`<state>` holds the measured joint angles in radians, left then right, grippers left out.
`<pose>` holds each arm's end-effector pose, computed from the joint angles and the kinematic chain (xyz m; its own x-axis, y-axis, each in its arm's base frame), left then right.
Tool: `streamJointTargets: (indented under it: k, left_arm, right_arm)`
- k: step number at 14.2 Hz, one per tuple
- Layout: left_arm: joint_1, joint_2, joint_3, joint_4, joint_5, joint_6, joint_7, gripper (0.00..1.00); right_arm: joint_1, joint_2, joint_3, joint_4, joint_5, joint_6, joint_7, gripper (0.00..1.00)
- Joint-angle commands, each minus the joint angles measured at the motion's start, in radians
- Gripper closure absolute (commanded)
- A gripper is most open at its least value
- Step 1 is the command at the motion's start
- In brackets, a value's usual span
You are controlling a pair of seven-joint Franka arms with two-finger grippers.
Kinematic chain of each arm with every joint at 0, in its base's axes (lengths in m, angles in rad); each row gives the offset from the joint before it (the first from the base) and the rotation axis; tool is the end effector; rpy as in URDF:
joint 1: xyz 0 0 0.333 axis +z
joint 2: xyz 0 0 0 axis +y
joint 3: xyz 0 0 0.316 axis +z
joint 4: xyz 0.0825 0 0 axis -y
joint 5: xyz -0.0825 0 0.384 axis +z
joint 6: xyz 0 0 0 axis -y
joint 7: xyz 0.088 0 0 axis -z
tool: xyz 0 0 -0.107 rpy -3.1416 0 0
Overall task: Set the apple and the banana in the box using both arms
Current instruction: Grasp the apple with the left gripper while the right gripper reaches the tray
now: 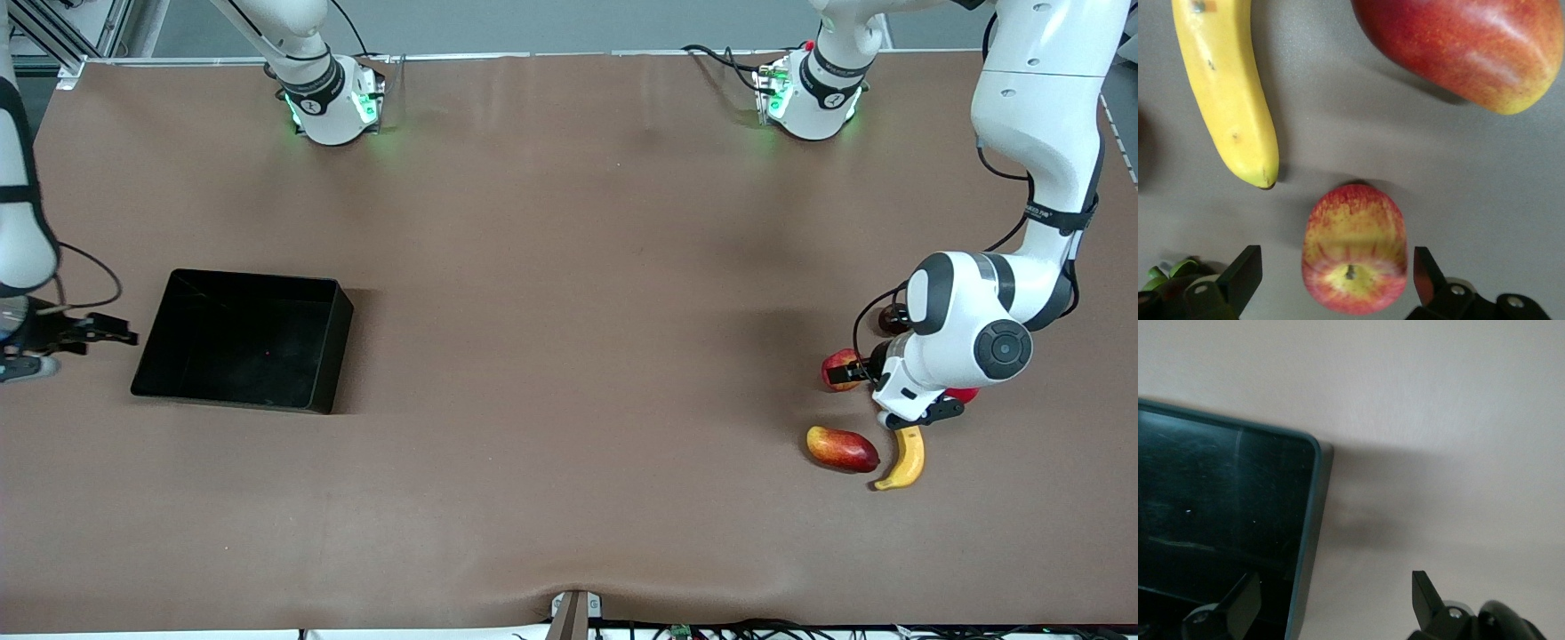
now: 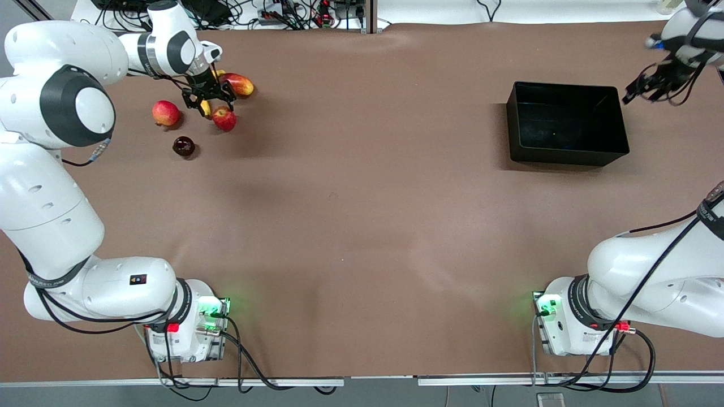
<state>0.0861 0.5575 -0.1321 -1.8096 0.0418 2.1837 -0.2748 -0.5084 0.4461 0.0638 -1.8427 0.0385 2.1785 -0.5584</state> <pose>0.6318 -0.0227 0.2221 0.9606 0.2109 -0.1811 0.2128 -0.9771 -0.0091 0.5684 -0.2718 0.2765 0.9941 0.0885 -0.0635 0.0814 -0.9910 -0.1063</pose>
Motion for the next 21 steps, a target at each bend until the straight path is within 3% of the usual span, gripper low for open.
streamJointTargets:
  k: [1, 4, 10, 14, 16, 17, 18, 21]
  left_arm:
    - [0.007, -0.005, -0.004, 0.001, -0.016, -0.001, -0.006, 0.0]
    - [0.004, 0.002, -0.006, -0.001, -0.016, -0.001, -0.032, 0.0]
    - [0.004, 0.021, -0.006, -0.001, -0.025, 0.002, -0.037, 0.0]
    - [0.004, 0.045, -0.006, -0.001, -0.036, 0.008, -0.037, 0.0]
    - [-0.002, 0.045, -0.006, 0.001, -0.037, 0.008, -0.037, 0.57]
    - [-0.002, 0.044, -0.006, 0.003, -0.037, 0.008, -0.037, 0.81]
    - [-0.002, 0.039, -0.006, 0.003, -0.037, 0.008, -0.037, 0.97]
    - [-0.008, 0.01, -0.006, 0.009, -0.036, 0.007, -0.023, 1.0]
  right_arm:
    - [-0.002, -0.018, 0.017, -0.091, 0.011, 0.026, 0.171, 0.29]
    - [0.008, -0.018, 0.016, -0.112, 0.009, 0.021, 0.246, 1.0]
    - [0.01, -0.021, 0.016, -0.015, 0.006, -0.002, 0.218, 1.0]
    - [0.031, -0.023, 0.025, 0.162, 0.014, -0.296, 0.224, 1.0]
    - [0.073, -0.02, 0.037, 0.221, 0.011, -0.35, 0.187, 1.0]
    - [0.121, -0.029, 0.037, 0.229, 0.006, -0.364, 0.151, 1.0]
    - [0.122, -0.027, 0.04, 0.238, 0.023, -0.397, 0.164, 1.0]
    - [0.175, -0.027, 0.051, 0.253, 0.07, -0.44, 0.225, 1.0]
